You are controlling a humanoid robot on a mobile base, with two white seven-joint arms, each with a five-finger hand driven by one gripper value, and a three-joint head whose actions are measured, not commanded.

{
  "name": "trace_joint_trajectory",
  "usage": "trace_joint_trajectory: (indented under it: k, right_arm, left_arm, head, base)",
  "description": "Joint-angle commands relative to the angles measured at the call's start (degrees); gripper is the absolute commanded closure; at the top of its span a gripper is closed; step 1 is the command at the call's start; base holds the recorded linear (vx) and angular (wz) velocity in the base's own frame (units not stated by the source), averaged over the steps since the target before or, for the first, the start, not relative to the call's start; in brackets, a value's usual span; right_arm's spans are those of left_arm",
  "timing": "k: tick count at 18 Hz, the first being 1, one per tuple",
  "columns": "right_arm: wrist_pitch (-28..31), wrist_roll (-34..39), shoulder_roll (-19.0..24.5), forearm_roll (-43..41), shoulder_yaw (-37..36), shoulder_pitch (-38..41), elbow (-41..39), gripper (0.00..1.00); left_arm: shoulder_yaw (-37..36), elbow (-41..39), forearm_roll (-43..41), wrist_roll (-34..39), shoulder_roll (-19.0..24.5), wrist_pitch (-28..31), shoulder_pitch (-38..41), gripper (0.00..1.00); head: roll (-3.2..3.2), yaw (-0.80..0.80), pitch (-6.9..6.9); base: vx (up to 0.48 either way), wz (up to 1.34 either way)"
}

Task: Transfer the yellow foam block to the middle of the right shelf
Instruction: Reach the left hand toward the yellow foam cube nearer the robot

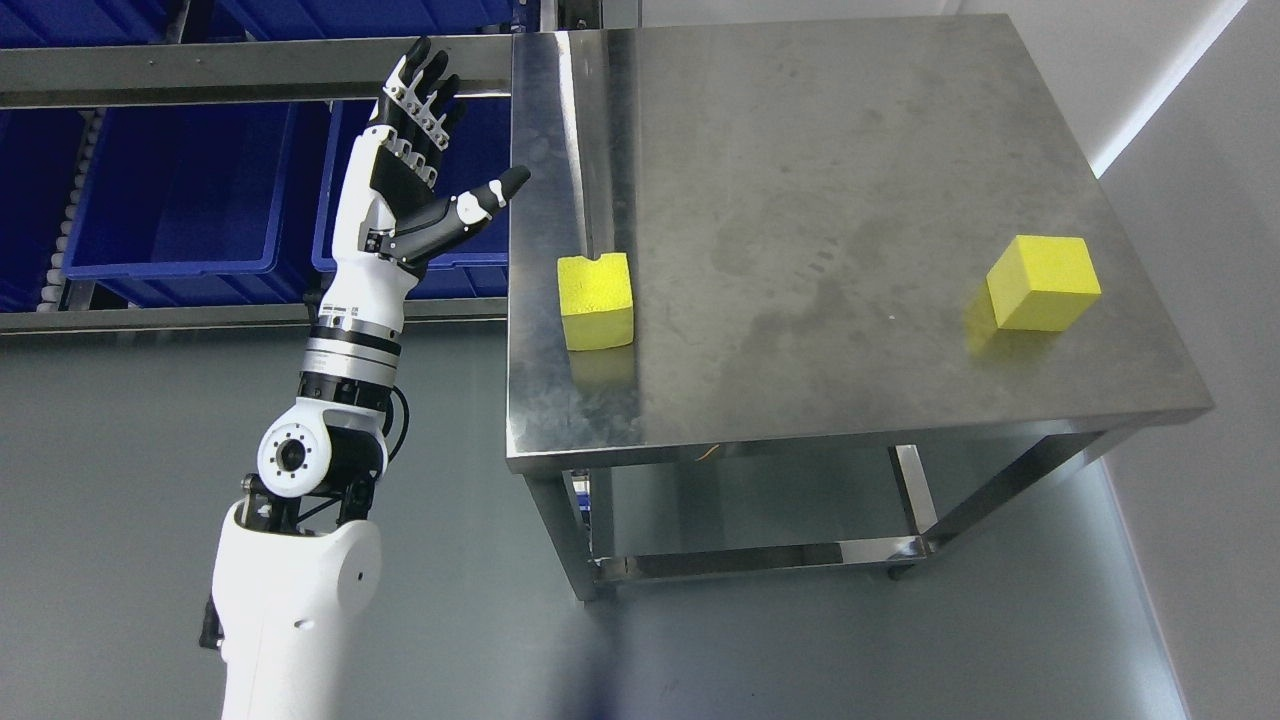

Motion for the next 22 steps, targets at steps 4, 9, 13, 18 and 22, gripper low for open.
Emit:
trace_joint_trajectory:
  k: [4, 9, 13, 18, 22]
  right_arm:
    - [0.0, 0.0, -1.0, 0.2, 0.0, 0.1, -1.0, 0.00]
    - [0.0, 0.0, -1.0, 0.2, 0.0, 0.1, -1.0, 0.00]
    - [0.0, 0.0, -1.0, 0.2, 0.0, 0.1, -1.0, 0.00]
    - [0.0, 0.0, -1.0, 0.2, 0.0, 0.1, -1.0, 0.00]
    - [0.0, 0.0, -1.0, 0.2, -0.1, 0.1, -1.0, 0.00]
  left_arm:
    - [2.2, 0.0, 0.0, 0.1, 1.0, -1.7, 0.1, 0.00]
    - [3.2, 0.7, 0.0, -15.4, 10.8, -1.8, -2.7, 0.00]
    - [0.6, 6.7, -13.0, -28.6, 16.2, -1.6, -3.4, 0.02]
    - [-7.5, 18.4, -18.1, -32.2, 13.5, -0.4, -10.0, 0.01]
    - [-13.2, 25.9, -18.1, -35.0, 11.6, 0.4, -15.9, 0.01]
  head:
    - [0.00, 0.00, 0.00]
    - [0.00, 0.00, 0.00]
    - [0.00, 0.00, 0.00]
    - [0.00, 0.00, 0.00]
    - [0.00, 0.00, 0.00]
  base:
    - [0.000, 0.01]
    - [-0.007, 0.00]
    - [-0.003, 0.03]
    - [0.000, 0.00]
    - [0.002, -0.01]
